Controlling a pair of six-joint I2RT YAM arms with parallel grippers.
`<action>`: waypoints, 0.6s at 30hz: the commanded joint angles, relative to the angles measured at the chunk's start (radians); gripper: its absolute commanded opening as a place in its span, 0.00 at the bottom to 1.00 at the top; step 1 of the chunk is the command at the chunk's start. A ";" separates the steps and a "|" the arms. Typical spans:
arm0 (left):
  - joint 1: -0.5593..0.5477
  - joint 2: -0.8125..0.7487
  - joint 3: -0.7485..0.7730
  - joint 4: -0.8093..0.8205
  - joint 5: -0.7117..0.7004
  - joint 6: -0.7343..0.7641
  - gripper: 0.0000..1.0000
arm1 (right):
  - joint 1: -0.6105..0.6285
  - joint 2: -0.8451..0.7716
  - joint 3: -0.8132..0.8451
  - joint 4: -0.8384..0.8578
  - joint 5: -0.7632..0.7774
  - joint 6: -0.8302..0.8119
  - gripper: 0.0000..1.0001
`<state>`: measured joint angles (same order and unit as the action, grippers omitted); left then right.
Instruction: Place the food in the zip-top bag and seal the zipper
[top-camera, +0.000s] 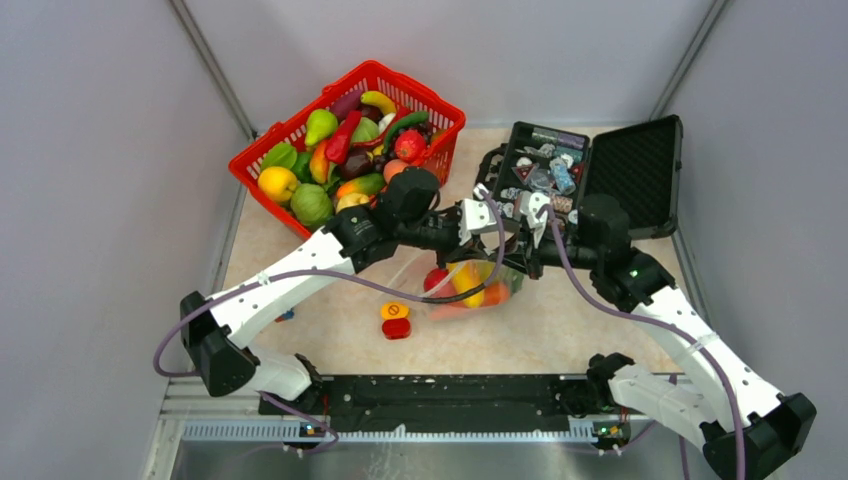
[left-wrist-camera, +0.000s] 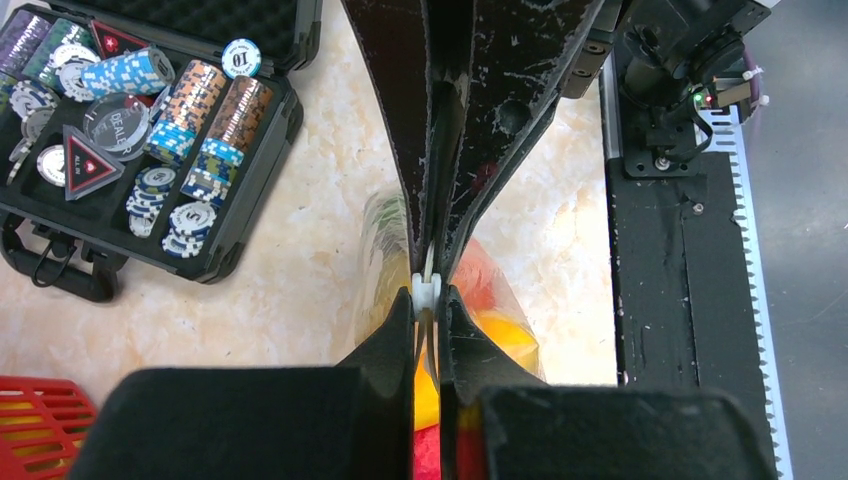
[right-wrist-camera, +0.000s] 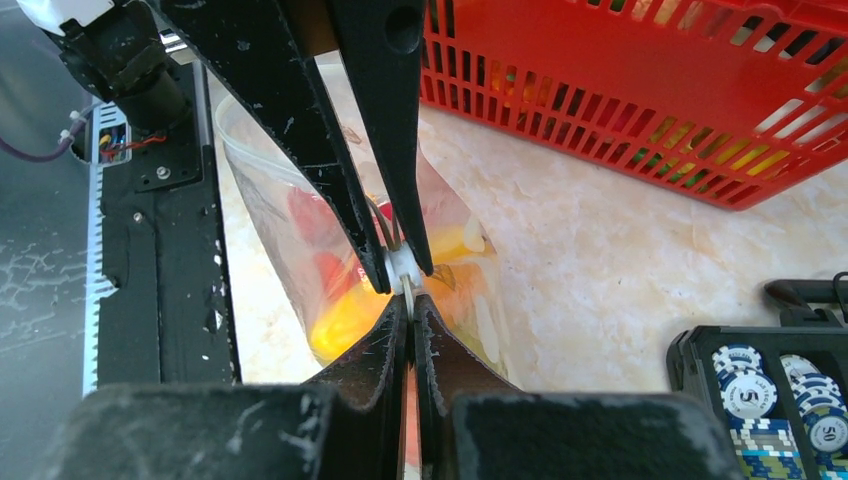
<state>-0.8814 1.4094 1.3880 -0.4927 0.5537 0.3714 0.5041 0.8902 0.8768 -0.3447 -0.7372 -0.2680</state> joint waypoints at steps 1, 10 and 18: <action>0.028 -0.052 -0.027 -0.050 -0.033 0.018 0.00 | 0.004 -0.018 0.003 0.020 0.030 -0.020 0.00; 0.041 -0.070 -0.067 -0.042 -0.035 -0.002 0.00 | 0.005 -0.032 -0.015 0.047 0.054 -0.009 0.00; 0.053 -0.128 -0.140 0.090 0.003 -0.079 0.00 | 0.004 -0.046 -0.052 0.088 -0.006 -0.005 0.00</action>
<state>-0.8486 1.3472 1.2808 -0.4526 0.5533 0.3473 0.5087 0.8722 0.8288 -0.3111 -0.7120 -0.2649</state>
